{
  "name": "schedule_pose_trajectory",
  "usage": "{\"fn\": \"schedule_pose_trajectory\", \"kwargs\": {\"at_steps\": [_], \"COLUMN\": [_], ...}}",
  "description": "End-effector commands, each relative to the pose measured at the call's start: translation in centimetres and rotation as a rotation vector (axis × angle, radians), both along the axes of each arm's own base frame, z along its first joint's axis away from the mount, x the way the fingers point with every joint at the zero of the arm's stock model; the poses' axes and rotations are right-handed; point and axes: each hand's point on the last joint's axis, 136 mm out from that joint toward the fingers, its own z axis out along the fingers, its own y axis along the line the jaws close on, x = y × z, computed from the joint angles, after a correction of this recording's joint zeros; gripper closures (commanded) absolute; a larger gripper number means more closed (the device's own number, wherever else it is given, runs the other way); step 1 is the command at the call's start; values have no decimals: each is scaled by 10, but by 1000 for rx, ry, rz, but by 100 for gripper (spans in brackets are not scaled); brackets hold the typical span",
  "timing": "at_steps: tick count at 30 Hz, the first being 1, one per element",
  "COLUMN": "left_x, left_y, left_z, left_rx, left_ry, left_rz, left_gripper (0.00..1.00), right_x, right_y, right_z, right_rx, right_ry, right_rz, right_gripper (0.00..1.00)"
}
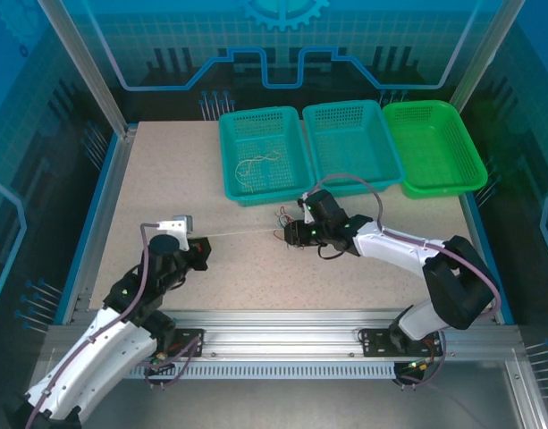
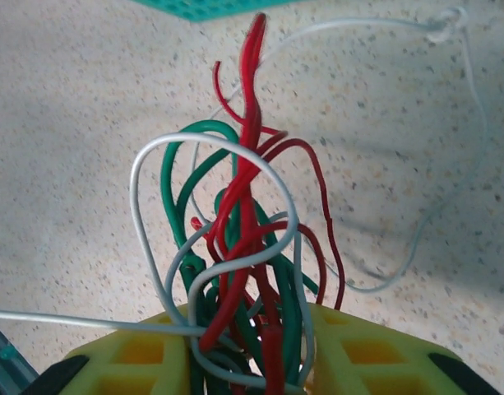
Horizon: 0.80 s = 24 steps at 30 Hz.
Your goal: Untangle the cables
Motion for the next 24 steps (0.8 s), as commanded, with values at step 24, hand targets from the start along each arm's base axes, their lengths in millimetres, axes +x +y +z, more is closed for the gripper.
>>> {"fn": "schedule_pose_trajectory", "kwargs": {"at_steps": [24], "left_x": [27], "left_y": [13], "left_z": [-61], "left_rx": [-131], "left_ry": [119], "left_rz": [211], "left_gripper": [100], "right_x": [9], "right_y": [47], "right_z": [9], "right_rx": [-145], "right_ry": [3], "right_rz": [-63], "right_gripper": [43]}}
